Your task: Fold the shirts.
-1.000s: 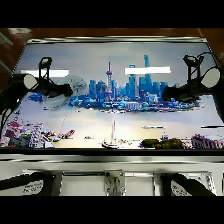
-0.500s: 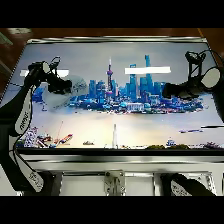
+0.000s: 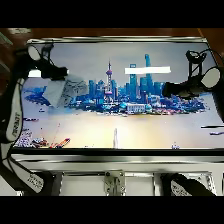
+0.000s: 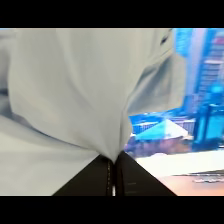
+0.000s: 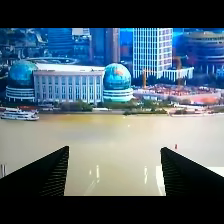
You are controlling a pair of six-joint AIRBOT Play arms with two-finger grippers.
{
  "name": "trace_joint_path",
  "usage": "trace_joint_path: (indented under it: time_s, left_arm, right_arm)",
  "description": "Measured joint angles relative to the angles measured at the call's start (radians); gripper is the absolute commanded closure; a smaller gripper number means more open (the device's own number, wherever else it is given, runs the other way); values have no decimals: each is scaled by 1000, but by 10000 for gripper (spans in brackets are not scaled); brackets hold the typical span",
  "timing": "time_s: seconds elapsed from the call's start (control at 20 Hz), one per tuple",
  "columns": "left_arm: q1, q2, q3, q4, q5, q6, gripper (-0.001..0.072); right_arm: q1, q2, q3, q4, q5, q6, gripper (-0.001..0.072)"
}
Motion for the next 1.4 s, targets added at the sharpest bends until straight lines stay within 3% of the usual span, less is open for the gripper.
trace_joint_path:
  time_s: [0.25, 0.45, 0.7, 1.0, 1.05, 1.15, 1.2, 1.4]
  left_arm:
    - [-177, 386, 19, -15, -4, 45, 672]
    - [-381, 572, -3, -21, -4, 42, 672]
    - [-603, 607, -186, -19, 38, -14, 671]
    - [-690, 551, -624, -23, 266, -129, 652]
    - [-681, 535, -680, -36, 296, -164, 525]
    - [-655, 504, -754, -84, 338, -216, 129]
    - [-636, 494, -774, -108, 349, -236, 93]
    - [-499, 496, -748, -149, 263, -234, 95]
  right_arm:
    - [0, 99, 2, 2, -19, -25, 19]
    - [0, 275, 3, -2, -26, -35, 19]
    - [0, 454, 3, -25, 51, -35, 19]
    - [0, 496, -154, -35, 222, -27, 19]
    - [0, 497, -213, -27, 209, -26, 19]
    - [0, 489, -324, 17, 156, -23, 18]
    - [0, 478, -369, 43, 128, -24, 18]
    - [0, 411, -440, 89, 45, -71, 18]
